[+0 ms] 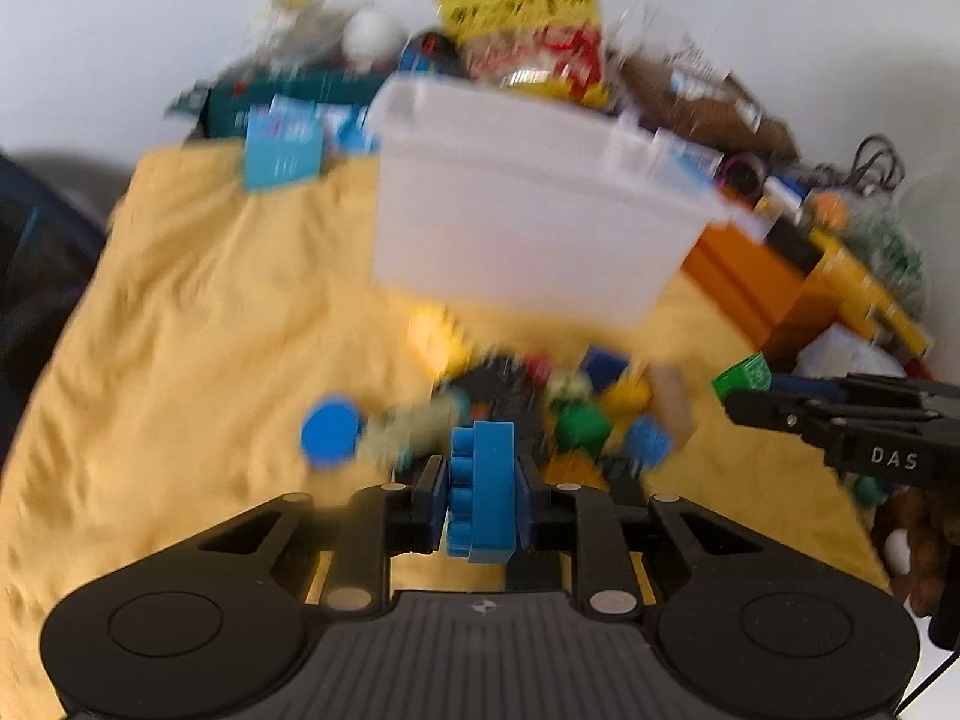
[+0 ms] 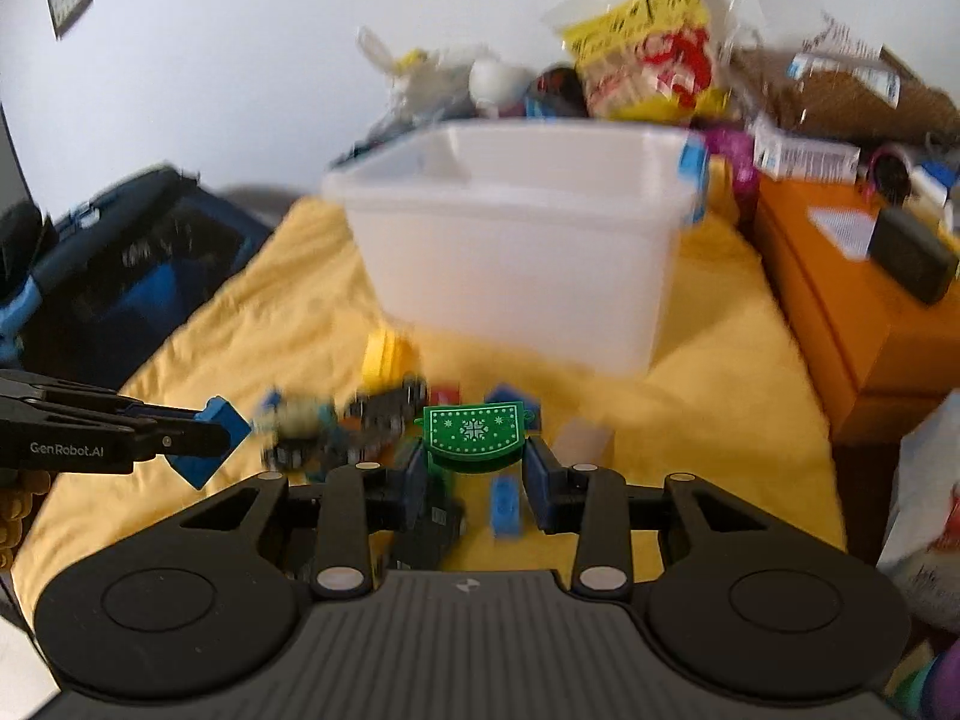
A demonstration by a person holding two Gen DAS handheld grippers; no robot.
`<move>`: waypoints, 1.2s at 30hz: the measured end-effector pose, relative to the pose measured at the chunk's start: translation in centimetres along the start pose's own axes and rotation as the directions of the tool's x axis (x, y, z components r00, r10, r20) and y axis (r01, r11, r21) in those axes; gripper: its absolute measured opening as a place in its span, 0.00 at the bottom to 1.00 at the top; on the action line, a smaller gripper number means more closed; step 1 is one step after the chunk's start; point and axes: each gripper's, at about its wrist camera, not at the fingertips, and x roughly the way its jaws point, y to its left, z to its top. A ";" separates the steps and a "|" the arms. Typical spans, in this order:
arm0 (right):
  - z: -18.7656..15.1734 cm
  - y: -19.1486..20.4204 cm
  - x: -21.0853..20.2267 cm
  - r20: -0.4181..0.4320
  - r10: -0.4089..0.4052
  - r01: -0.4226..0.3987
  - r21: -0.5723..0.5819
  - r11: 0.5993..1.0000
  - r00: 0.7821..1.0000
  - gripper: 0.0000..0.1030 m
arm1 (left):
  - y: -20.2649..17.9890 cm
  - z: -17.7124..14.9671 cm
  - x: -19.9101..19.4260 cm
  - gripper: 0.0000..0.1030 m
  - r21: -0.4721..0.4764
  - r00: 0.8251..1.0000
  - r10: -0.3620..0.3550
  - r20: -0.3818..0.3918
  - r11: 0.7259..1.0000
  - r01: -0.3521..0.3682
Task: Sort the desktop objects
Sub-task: 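Lower the green tile into the bin with the right tool while the left tool drops the blue brick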
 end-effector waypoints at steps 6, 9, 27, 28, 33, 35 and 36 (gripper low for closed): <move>4.7 -0.8 -1.3 0.088 -0.004 0.002 0.023 1.000 0.996 0.37 | -1.5 5.7 -1.4 0.25 0.033 0.997 -0.006 0.075 0.999 0.003; 7.2 -1.1 -1.5 0.114 -0.009 0.007 0.012 1.000 0.993 0.37 | -1.7 8.7 -1.5 0.25 0.038 0.995 -0.017 0.099 0.999 0.013; 16.7 -4.5 2.7 0.018 -0.035 0.034 0.046 0.998 0.999 0.37 | -2.5 20.2 4.3 0.25 0.072 0.999 -0.020 0.030 0.997 0.018; 16.9 -4.6 3.1 0.006 -0.037 0.037 0.046 0.998 0.999 0.37 | -2.6 20.5 4.8 0.25 0.074 1.000 -0.021 0.017 0.997 0.020; 17.6 -5.6 5.3 -0.066 -0.036 0.041 0.083 0.996 0.997 0.37 | -2.5 22.0 7.2 0.25 0.076 0.999 -0.001 -0.032 0.997 0.003; 17.7 -5.8 6.1 -0.093 -0.041 0.049 0.085 0.995 0.995 0.37 | -2.7 22.5 8.1 0.25 0.085 0.999 0.008 -0.048 0.996 -0.004; 17.6 -6.0 6.5 -0.109 -0.045 0.055 0.086 0.995 0.993 0.37 | -2.8 22.7 8.5 0.25 0.086 0.998 0.011 -0.056 0.996 -0.006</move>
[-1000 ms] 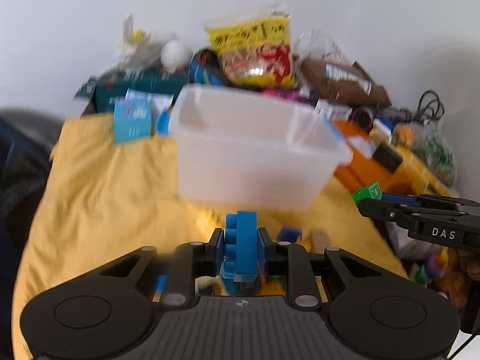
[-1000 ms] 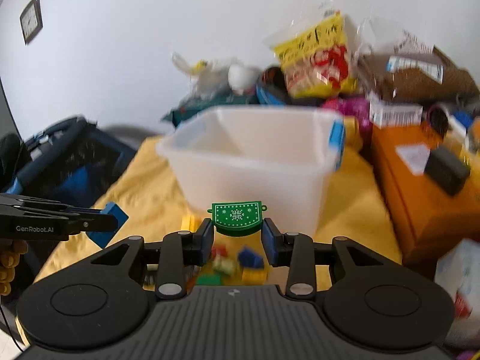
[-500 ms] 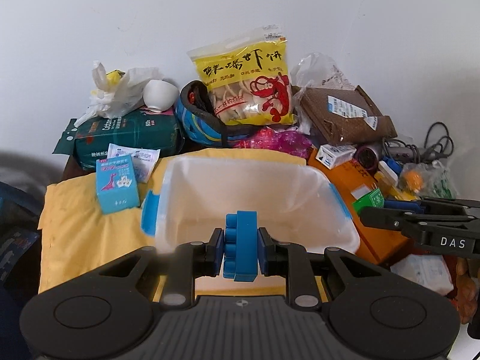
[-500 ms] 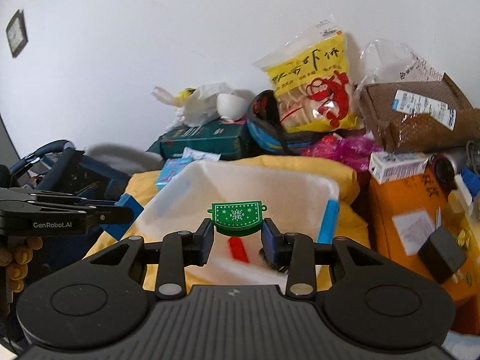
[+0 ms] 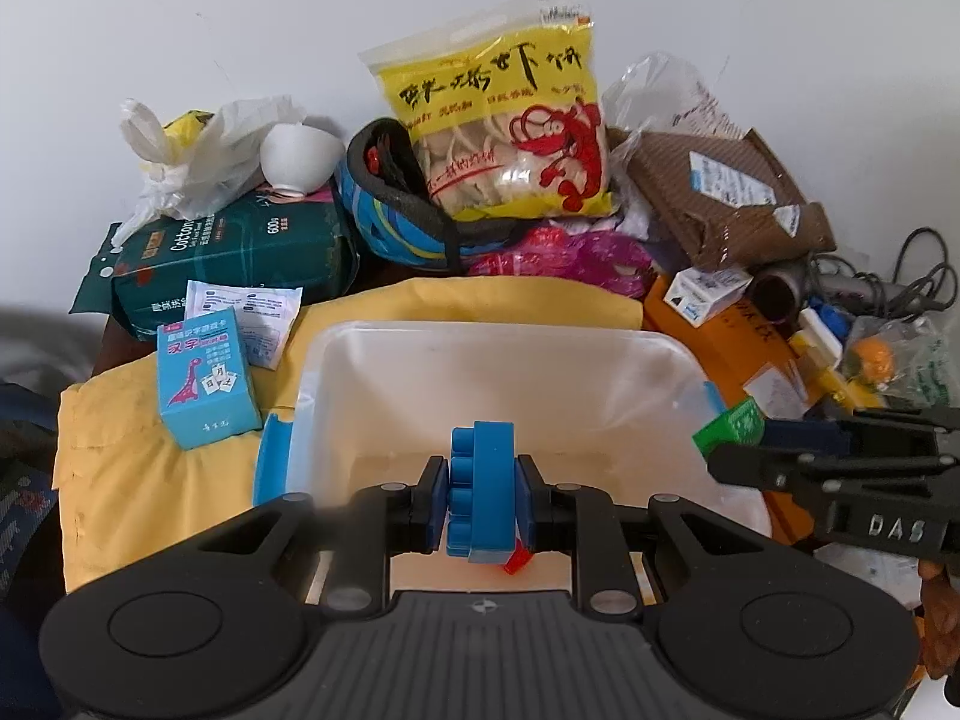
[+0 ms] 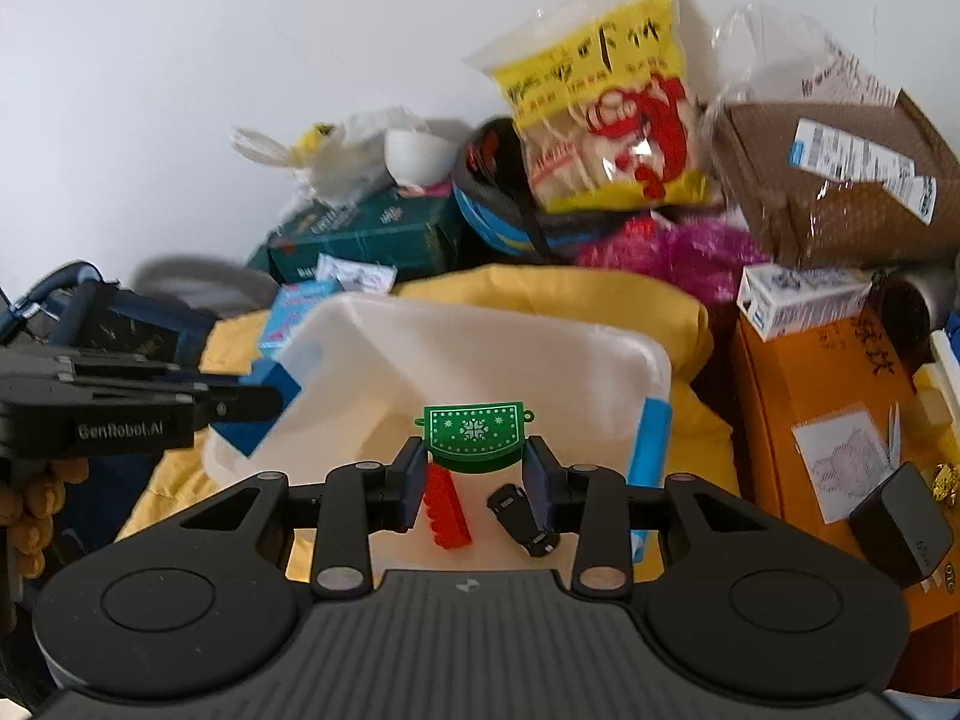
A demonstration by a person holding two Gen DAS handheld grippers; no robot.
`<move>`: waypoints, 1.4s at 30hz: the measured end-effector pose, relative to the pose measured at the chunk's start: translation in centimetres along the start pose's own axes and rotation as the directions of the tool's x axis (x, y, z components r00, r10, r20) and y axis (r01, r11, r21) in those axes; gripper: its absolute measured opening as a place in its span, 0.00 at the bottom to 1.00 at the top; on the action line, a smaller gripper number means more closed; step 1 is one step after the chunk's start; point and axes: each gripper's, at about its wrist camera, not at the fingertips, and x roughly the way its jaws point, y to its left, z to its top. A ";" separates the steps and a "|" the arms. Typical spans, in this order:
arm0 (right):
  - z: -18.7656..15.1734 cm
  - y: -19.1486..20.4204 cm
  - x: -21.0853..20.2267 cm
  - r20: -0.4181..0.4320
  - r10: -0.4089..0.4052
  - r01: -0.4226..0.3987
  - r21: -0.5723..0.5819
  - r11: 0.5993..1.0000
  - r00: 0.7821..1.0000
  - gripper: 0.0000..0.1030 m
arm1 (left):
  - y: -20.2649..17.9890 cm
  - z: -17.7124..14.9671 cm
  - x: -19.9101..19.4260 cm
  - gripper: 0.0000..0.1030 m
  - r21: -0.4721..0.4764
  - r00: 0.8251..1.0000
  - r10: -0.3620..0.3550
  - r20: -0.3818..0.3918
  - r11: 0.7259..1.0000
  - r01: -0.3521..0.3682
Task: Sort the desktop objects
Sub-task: 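Lower the green tile into the bin with the right tool while the left tool drops the blue brick, then grasp the tan block with the right tool while the left tool grasps a black toy car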
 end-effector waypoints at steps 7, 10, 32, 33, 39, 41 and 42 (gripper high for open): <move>-0.2 -0.6 1.9 -0.057 -0.020 0.020 0.012 1.000 0.998 0.38 | -0.1 1.0 1.4 0.25 0.006 1.000 0.003 -0.021 1.000 -0.003; -0.2 -0.9 2.4 -0.066 -0.027 0.028 0.022 0.999 0.997 0.39 | -0.2 0.9 1.7 0.26 0.006 1.000 0.002 -0.019 1.000 -0.002; -17.6 1.6 -2.0 0.008 -0.078 0.078 -0.068 0.995 0.997 0.59 | -0.9 -20.8 -4.9 0.54 0.022 0.999 0.044 0.025 0.999 -0.045; -18.3 1.5 -1.5 -0.008 -0.088 0.087 -0.055 0.995 0.996 0.59 | -1.0 -21.9 -4.7 0.54 0.018 0.999 0.049 0.010 0.999 -0.049; -19.7 1.7 0.6 -0.028 -0.131 0.132 0.023 0.991 0.991 0.57 | -2.8 -26.9 -2.8 0.54 0.035 0.998 0.037 -0.058 0.999 -0.035; -19.4 2.0 1.0 -0.019 -0.140 0.141 0.031 0.990 0.990 0.55 | -3.3 -27.4 -2.2 0.54 0.064 0.997 0.040 -0.063 0.997 -0.036; -19.4 2.0 1.2 -0.014 -0.143 0.144 0.036 0.989 0.990 0.54 | -3.4 -27.7 -2.0 0.54 0.080 0.997 0.042 -0.067 0.996 -0.036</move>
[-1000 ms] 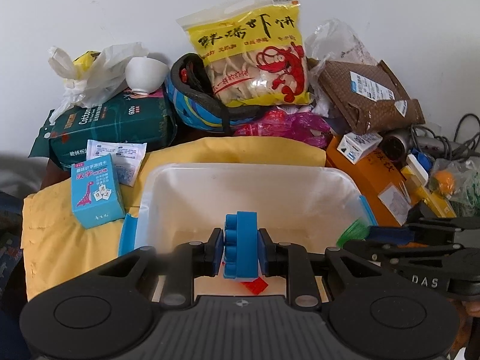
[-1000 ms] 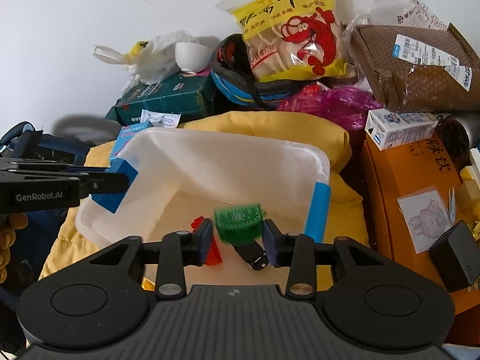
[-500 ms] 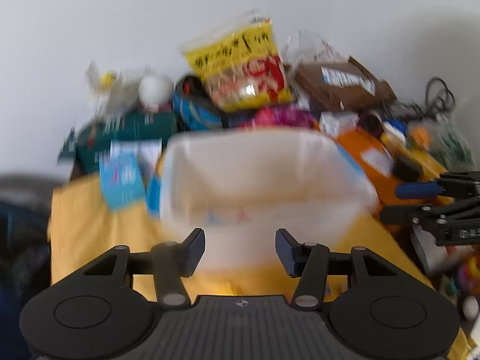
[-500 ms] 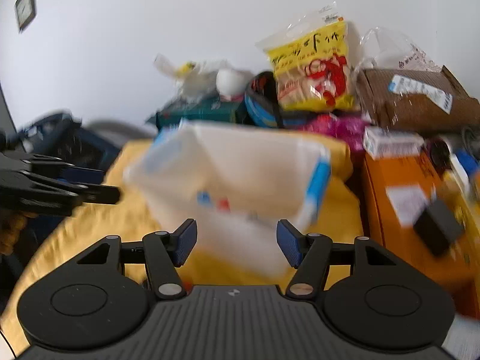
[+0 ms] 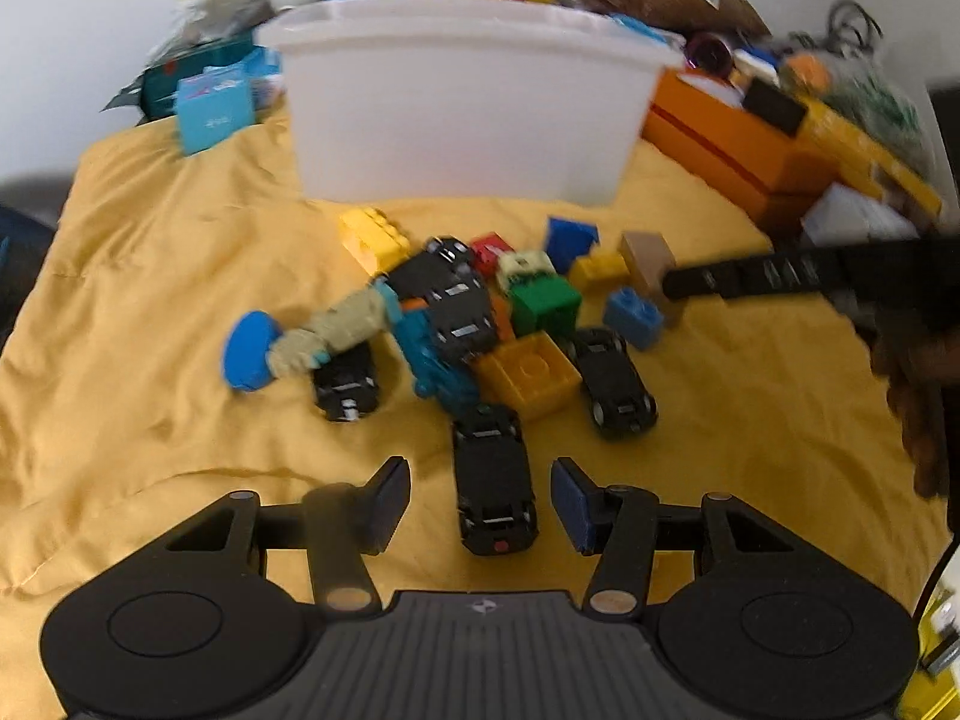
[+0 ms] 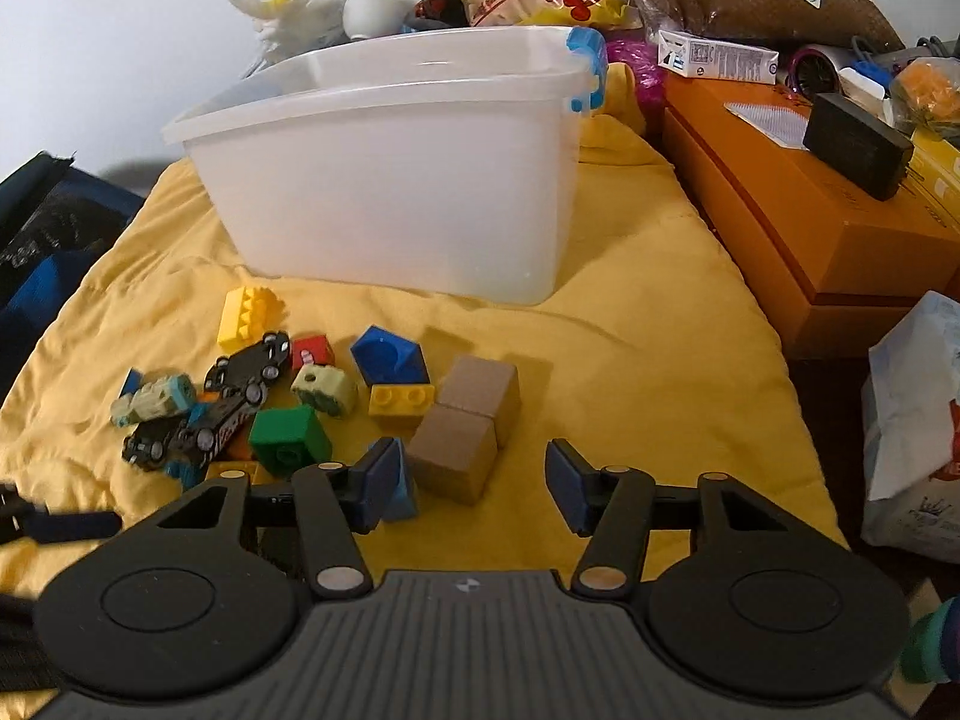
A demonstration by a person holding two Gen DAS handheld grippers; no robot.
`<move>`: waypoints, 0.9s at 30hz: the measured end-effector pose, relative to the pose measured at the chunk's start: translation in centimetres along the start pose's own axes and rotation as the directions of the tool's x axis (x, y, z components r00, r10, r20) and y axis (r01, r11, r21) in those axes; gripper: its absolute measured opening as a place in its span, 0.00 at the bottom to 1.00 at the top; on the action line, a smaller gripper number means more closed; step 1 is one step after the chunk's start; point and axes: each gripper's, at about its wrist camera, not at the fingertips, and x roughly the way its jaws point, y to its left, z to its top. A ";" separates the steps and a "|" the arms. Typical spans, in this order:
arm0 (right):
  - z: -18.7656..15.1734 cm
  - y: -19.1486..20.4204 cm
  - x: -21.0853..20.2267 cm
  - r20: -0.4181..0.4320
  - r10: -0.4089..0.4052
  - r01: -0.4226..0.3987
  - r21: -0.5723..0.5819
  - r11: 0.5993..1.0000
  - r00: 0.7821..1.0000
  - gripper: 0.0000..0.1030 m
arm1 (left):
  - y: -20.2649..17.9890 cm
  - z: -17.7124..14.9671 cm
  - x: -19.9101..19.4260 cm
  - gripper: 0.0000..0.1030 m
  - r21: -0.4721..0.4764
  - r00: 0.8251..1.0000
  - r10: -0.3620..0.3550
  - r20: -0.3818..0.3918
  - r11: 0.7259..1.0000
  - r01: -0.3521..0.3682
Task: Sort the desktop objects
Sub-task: 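Grasp the tan block with the right tool while the left tool grasps a black toy car, then lower the tan block into the bin with the right tool while the left tool drops the black car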
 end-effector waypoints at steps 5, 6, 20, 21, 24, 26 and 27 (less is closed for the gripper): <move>-0.2 0.4 1.5 -0.015 -0.002 0.003 0.027 1.000 1.000 0.48 | 0.2 0.2 1.5 0.49 -0.034 0.999 0.019 -0.031 0.999 -0.020; -0.2 0.6 1.7 -0.020 0.004 -0.004 0.023 1.000 1.000 0.48 | 0.1 0.2 1.7 0.47 -0.034 0.999 0.015 -0.035 0.999 -0.016; -0.5 -0.8 -0.2 -0.018 0.132 -0.131 0.065 0.989 0.991 0.13 | 2.0 1.3 -1.1 0.32 -0.069 0.998 -0.028 0.052 0.997 0.032; -0.5 -0.8 -0.6 -0.012 0.121 -0.120 0.050 0.991 0.993 0.14 | 2.3 1.7 -1.6 0.32 -0.070 0.997 -0.031 0.068 0.997 0.036; -0.4 -0.7 -0.2 -0.033 0.097 -0.095 0.046 0.994 0.995 0.52 | 3.0 2.4 -2.1 0.32 -0.085 0.996 -0.032 0.080 0.996 0.039; -0.3 -0.4 0.4 -0.031 0.095 -0.094 0.055 0.994 0.995 0.56 | 3.3 2.6 -2.1 0.32 -0.106 0.996 -0.028 0.079 0.994 0.036; -0.2 -0.1 0.8 -0.036 0.085 -0.084 0.045 0.995 0.996 0.56 | 3.3 2.7 -2.2 0.32 -0.111 0.997 -0.027 0.078 0.993 0.035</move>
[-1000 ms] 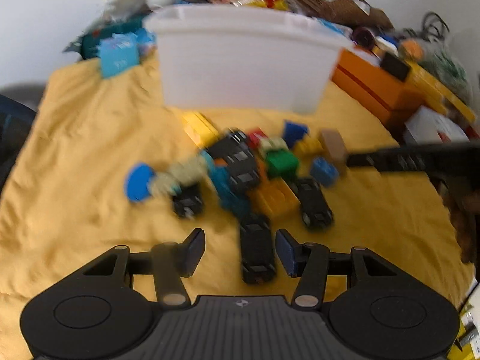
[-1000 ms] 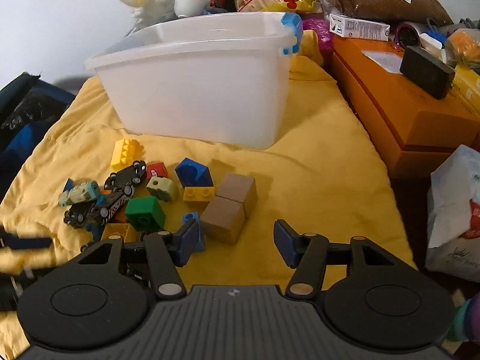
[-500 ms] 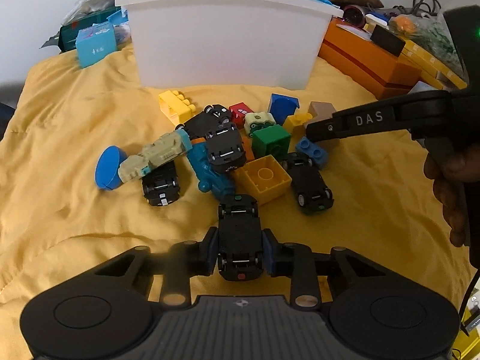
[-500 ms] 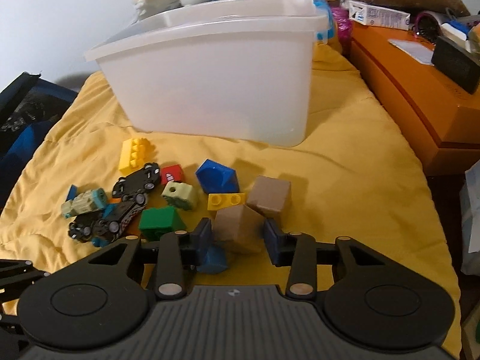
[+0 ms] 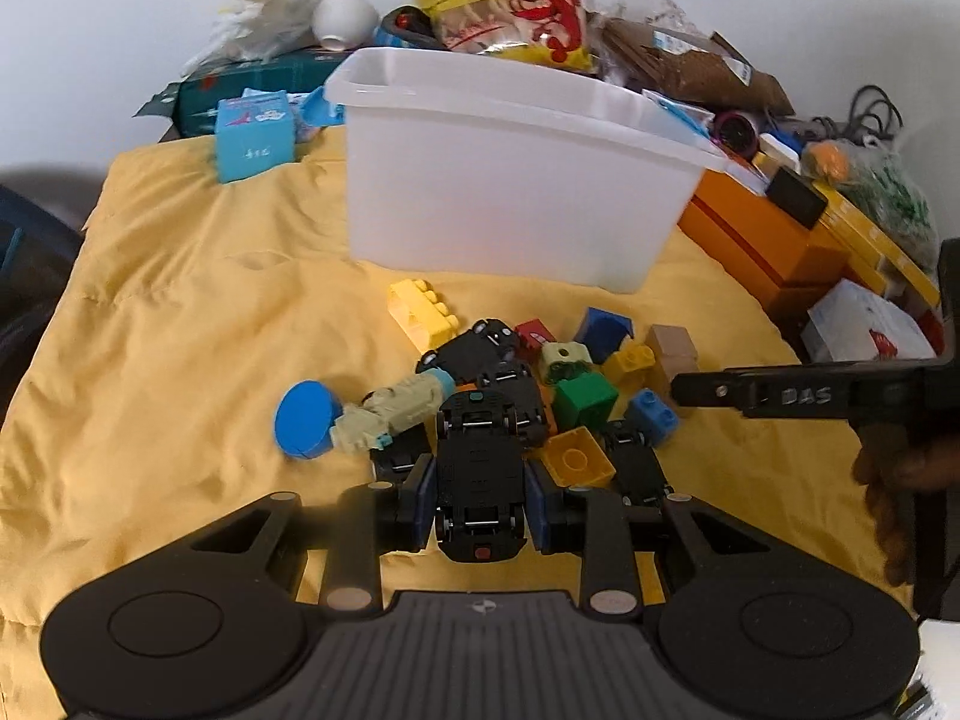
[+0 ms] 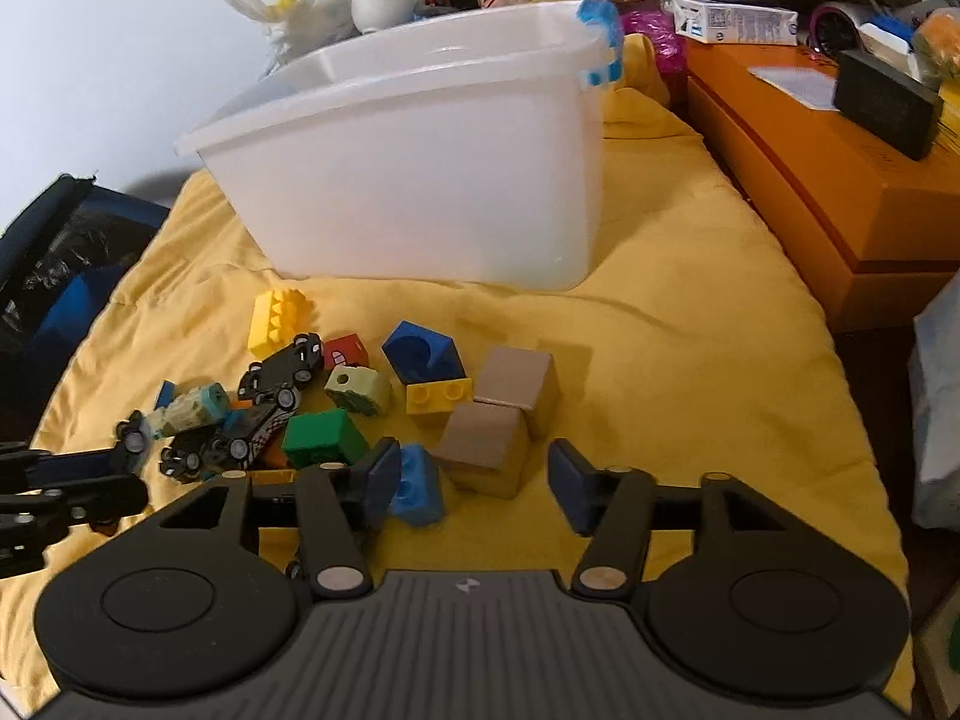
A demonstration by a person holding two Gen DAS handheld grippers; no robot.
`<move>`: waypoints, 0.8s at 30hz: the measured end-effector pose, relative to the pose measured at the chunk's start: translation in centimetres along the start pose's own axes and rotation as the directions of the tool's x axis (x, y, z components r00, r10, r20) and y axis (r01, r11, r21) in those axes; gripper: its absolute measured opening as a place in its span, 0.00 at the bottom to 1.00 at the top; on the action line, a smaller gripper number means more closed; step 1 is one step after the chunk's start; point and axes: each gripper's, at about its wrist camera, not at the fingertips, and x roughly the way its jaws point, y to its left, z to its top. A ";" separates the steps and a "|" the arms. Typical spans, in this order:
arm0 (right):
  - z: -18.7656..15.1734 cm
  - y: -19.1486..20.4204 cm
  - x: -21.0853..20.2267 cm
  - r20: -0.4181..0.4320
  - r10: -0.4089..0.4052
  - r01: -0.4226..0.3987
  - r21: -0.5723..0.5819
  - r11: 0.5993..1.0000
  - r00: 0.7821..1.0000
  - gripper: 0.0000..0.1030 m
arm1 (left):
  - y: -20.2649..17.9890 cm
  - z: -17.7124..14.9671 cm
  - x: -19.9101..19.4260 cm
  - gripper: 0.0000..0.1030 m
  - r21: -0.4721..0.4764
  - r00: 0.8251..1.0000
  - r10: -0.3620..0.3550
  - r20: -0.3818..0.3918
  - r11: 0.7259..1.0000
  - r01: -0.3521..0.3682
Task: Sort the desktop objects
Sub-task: 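Lower the tan block into the bin with the right tool while the left tool drops the black car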
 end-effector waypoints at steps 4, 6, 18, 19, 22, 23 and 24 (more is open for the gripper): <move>0.3 0.5 1.7 -0.018 -0.036 0.036 -0.011 0.999 0.999 0.51 | -0.3 -0.1 -0.2 0.32 0.023 1.000 0.000 -0.003 1.000 0.000; 0.5 0.6 1.6 -0.007 -0.039 0.039 -0.024 0.999 0.999 0.35 | -0.4 0.0 -0.3 0.32 0.027 1.000 -0.002 -0.006 1.000 0.002; 2.7 -1.5 -6.8 0.125 0.101 -0.106 0.030 0.994 0.987 0.35 | 0.7 5.1 -2.7 0.32 0.004 0.995 -0.022 0.095 1.000 0.021; 3.7 -1.4 -7.6 0.147 0.113 -0.118 0.026 0.993 0.983 0.35 | 0.7 5.9 -2.8 0.32 0.013 0.995 -0.022 0.102 1.000 0.021; 7.0 -0.9 -9.7 0.208 0.141 -0.143 -0.005 0.990 0.968 0.35 | 0.5 9.0 -3.0 0.32 0.051 0.992 -0.022 0.121 0.999 0.016; 8.1 -0.7 -10.1 0.222 0.146 -0.147 -0.015 0.989 0.964 0.35 | 0.5 10.2 -3.0 0.32 0.060 0.992 -0.019 0.128 0.998 0.011; 9.3 -0.5 -10.6 0.236 0.153 -0.151 -0.027 0.988 0.960 0.35 | 0.5 11.2 -3.0 0.32 0.063 0.991 -0.019 0.135 0.998 0.011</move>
